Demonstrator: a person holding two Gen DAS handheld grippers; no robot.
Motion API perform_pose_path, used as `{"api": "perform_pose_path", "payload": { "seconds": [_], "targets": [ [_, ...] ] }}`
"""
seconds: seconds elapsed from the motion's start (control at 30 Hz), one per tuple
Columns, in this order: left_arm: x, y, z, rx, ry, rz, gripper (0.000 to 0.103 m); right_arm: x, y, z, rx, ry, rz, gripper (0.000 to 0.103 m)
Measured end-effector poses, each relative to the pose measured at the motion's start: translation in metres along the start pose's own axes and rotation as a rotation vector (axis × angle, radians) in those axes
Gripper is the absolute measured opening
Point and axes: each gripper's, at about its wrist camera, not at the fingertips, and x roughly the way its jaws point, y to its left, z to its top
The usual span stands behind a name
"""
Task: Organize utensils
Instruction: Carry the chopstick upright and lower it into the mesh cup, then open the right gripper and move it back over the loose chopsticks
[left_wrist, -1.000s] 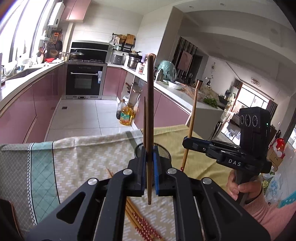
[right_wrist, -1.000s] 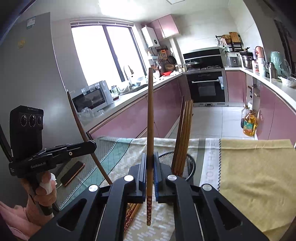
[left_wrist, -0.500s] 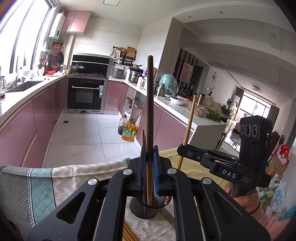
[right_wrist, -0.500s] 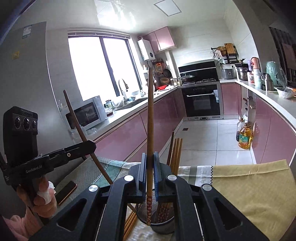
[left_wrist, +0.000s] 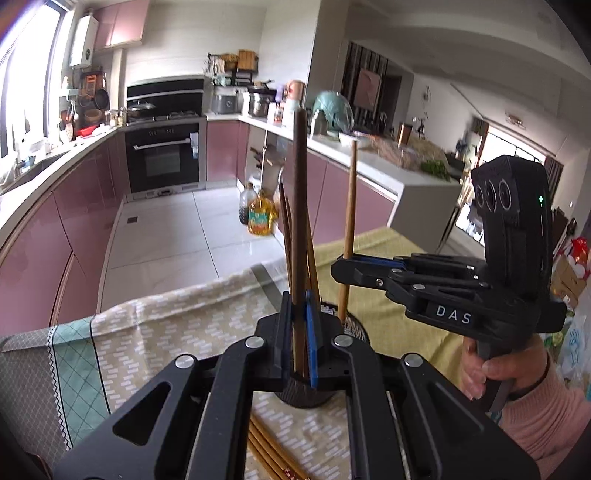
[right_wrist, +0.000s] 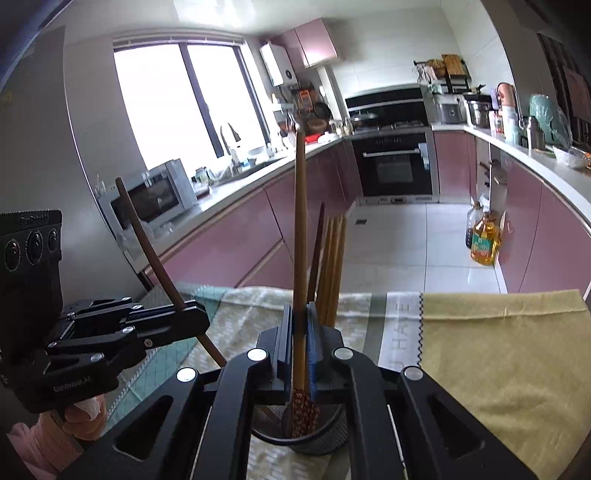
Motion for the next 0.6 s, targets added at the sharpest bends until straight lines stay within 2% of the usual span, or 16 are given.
{"api": "perform_pose_path", "payload": {
  "seconds": [0.2,0.47,0.6],
  "targets": [
    [0.03,0.012,-0.002,-0.011,0.079,-0.002,0.008,0.018,-0.006,-0.009,0.018,0.071,-0.021,0.009],
    [0.042,0.019,-0.007,-0.031,0.088,0.018,0.008,0.008,-0.007,-0.013,0.027,0.04,-0.008,0.011],
    [0.038,0.02,-0.01,-0.039,0.073,0.022,0.008,-0.002,-0.002,-0.014,0.019,0.016,0.005,0.02]
  ]
}}
